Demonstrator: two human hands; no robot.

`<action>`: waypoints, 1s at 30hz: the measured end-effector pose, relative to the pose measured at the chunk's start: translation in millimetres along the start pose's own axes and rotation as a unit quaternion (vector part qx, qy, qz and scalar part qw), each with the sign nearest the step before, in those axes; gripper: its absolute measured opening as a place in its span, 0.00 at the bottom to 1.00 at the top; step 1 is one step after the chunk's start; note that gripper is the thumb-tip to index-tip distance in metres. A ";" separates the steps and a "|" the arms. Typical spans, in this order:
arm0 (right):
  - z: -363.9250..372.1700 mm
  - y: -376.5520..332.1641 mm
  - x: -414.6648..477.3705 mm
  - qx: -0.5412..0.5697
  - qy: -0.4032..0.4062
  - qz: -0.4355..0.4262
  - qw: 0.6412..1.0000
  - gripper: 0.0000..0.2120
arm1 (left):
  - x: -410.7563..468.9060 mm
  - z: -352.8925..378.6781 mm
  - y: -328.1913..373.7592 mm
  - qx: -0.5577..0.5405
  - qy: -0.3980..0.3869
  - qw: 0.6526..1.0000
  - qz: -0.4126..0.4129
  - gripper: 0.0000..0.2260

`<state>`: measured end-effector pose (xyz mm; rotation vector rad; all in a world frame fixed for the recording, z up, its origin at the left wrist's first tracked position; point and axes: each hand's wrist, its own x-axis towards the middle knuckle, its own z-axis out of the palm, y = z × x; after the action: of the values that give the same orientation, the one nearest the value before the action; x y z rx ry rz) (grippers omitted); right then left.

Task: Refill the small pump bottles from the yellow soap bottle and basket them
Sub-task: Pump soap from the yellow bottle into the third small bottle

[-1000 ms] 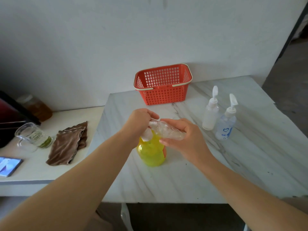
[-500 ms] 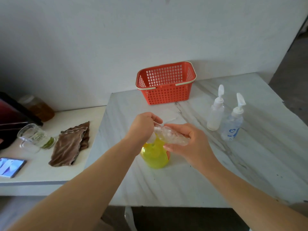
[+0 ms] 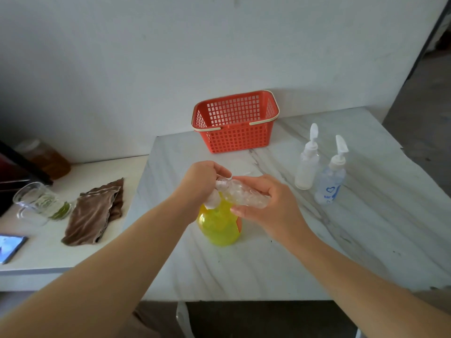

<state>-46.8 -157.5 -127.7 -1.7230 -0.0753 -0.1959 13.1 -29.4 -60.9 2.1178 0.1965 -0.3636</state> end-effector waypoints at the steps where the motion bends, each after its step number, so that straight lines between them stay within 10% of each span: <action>1: -0.6 1.7 0.3 -0.003 0.001 0.000 1.000 0.24 | 1.1 2.1 -1.3 -0.016 0.001 1.000 -0.002 0.15; 30: -0.9 5.8 -1.9 -0.043 -0.001 0.000 0.999 0.25 | 5.0 7.0 -12.9 -0.041 0.017 0.999 0.007 0.16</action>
<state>-47.8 -159.2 -133.6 -1.8092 -0.0682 -0.1994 13.0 -28.2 -76.4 2.0437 0.2128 -0.3069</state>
